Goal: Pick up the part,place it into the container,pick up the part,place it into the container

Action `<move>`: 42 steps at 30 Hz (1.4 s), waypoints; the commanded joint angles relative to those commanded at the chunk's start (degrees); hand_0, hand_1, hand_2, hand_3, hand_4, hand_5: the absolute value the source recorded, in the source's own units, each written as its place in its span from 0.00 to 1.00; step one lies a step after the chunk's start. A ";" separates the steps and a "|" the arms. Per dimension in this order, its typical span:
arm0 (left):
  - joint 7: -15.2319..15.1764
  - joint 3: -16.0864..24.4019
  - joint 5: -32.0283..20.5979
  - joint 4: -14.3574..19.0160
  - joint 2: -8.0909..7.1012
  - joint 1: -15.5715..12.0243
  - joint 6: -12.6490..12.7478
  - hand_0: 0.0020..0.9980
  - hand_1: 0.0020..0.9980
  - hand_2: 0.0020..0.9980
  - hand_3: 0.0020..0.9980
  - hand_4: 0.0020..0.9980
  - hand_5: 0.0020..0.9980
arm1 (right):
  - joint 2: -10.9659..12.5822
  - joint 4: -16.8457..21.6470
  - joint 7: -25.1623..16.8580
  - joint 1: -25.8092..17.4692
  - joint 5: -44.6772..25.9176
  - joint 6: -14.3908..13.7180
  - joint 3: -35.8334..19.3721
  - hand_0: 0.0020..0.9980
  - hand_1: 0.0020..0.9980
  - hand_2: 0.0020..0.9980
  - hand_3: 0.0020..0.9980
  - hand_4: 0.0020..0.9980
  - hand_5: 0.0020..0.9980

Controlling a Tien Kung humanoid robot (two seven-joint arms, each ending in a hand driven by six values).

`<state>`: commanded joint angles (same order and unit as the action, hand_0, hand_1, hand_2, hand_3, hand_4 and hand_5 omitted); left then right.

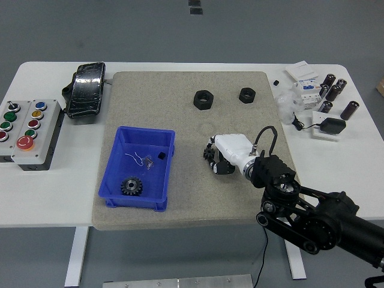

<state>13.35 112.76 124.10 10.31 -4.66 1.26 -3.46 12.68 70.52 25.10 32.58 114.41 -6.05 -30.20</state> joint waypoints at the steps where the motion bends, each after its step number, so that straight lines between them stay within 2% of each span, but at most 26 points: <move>1: 0.00 -0.03 -0.03 0.00 0.02 0.01 -0.02 0.66 0.56 0.58 0.62 0.72 0.47 | -0.06 -0.18 -0.03 0.03 0.16 -0.07 -0.05 0.23 0.40 0.30 0.30 0.45 0.22; 5: -0.05 -0.30 -0.28 0.00 0.04 0.03 -0.04 0.66 0.56 0.58 0.62 0.72 0.47 | -0.07 -0.07 -0.15 0.10 0.64 -0.49 -0.60 0.23 0.40 0.30 0.30 0.45 0.22; 10: -0.06 -0.13 -0.11 0.00 0.00 -0.06 0.04 0.66 0.56 0.58 0.62 0.72 0.47 | -0.48 4.25 -0.05 0.97 2.06 -1.62 -1.40 0.23 0.40 0.30 0.30 0.44 0.21; 12: -0.01 0.01 0.11 0.00 -0.01 -0.11 0.05 0.66 0.56 0.58 0.62 0.72 0.47 | -1.32 6.40 0.09 1.87 3.16 -1.91 -1.11 0.23 0.40 0.30 0.30 0.44 0.21; 13: 0.02 0.07 0.19 0.00 0.00 -0.13 0.05 0.66 0.56 0.58 0.63 0.73 0.48 | -1.91 7.38 0.11 2.41 3.63 -2.04 -0.81 0.24 0.41 0.24 0.32 0.43 0.21; 18: 0.08 -0.23 0.00 0.00 0.07 -0.03 -0.06 0.66 0.56 0.58 0.63 0.73 0.48 | -6.11 10.51 -0.79 5.33 3.37 -2.84 1.70 0.24 0.41 0.24 0.32 0.43 0.21; 19: 0.07 -0.32 -0.14 0.00 0.09 0.04 -0.08 0.66 0.57 0.59 0.63 0.73 0.48 | -6.81 10.50 -1.26 5.89 2.15 -2.53 2.54 0.25 0.40 0.19 0.52 0.50 0.04; 24: 0.07 -0.17 -0.25 0.00 0.03 0.23 -0.04 0.66 0.57 0.59 0.63 0.73 0.48 | -7.78 9.75 -3.45 7.46 -3.39 -0.23 6.44 0.25 0.40 0.19 0.52 0.50 0.04; 25: 0.09 -0.02 -0.12 0.00 0.01 0.19 -0.02 0.66 0.56 0.59 0.63 0.73 0.49 | -7.93 9.61 -3.77 7.49 -4.52 -0.10 6.88 0.25 0.41 0.20 0.59 0.53 0.00; 30: 0.17 0.31 0.24 0.00 -0.03 0.06 0.02 0.66 0.56 0.59 0.63 0.73 0.49 | -8.11 9.24 -5.10 7.42 -6.97 -0.36 7.62 0.25 0.41 0.20 0.59 0.53 0.00; 31: 0.18 0.30 0.24 0.00 -0.04 0.07 0.03 0.66 0.56 0.59 0.63 0.73 0.49 | -8.06 9.30 -5.43 7.39 -7.23 -0.70 7.57 0.32 0.53 0.53 0.69 0.47 0.25; 36: 0.17 0.09 0.15 0.00 0.05 0.19 -0.01 0.66 0.56 0.59 0.63 0.73 0.49 | -7.96 9.76 -7.80 7.25 -8.16 -3.44 6.68 0.32 0.53 0.53 0.69 0.47 0.25; 37: 0.17 0.04 0.14 0.00 0.07 0.21 -0.02 0.66 0.57 0.59 0.63 0.73 0.49 | -7.93 9.89 -8.30 7.21 -8.24 -4.17 6.48 0.64 0.80 0.82 0.91 0.71 0.26; 42: 0.10 -0.28 -0.18 0.00 -0.02 0.16 0.02 0.66 0.57 0.59 0.63 0.73 0.49 | -7.85 10.33 -8.73 7.14 -7.68 -5.69 6.39 0.64 0.80 0.82 0.91 0.71 0.26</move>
<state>13.45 112.48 123.92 10.31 -4.68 1.42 -3.44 4.83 80.86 16.37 39.72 106.74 -11.74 -23.81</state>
